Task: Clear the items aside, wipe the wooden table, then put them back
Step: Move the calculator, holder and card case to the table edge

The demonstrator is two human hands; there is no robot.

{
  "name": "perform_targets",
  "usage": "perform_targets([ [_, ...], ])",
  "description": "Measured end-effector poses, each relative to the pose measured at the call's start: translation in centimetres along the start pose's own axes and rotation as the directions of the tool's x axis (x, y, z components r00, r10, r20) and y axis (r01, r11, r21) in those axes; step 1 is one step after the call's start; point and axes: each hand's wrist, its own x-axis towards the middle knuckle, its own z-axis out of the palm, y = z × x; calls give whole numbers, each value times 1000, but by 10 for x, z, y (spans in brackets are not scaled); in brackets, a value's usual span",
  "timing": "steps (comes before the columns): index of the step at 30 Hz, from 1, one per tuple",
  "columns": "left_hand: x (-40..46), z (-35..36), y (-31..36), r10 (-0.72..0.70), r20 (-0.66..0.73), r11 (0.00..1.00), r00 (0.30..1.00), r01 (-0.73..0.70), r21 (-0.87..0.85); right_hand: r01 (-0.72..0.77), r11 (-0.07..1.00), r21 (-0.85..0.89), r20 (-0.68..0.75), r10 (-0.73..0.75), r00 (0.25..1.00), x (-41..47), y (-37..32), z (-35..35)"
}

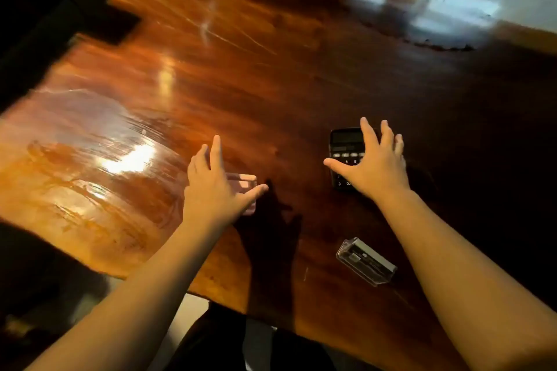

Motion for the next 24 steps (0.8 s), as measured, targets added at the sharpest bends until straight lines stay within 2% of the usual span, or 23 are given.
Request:
perform_targets([
  [6, -1, 30, -11, -21, -37, 999, 999, 20, -28, -103, 994, -41, 34, 104, 994, 16, 10, 36],
  [8, 3, 33, -12, -13, -44, 998, 999, 9, -70, -124, 991, -43, 39, 126, 991, 21, 13, 47],
  [12, 5, 37, -11, -81, -40, 982, 996, 73, -177, -175, 983, -48, 63, 177, 982, 28, 15, 62],
  [15, 5, 43, -12, -105, -72, 982, 992, 91, -168, -194, 980, -46, 61, 197, 978, 32, 17, 69],
  [20, 6, 47, -13, -153, -42, 969, 987, 141, -203, -218, 975, -30, 28, 219, 975, 34, 17, 75],
  [24, 5, 46, -16, -132, -67, 966, 989, 114, -232, -225, 974, -15, 7, 226, 974, 33, 15, 73],
])
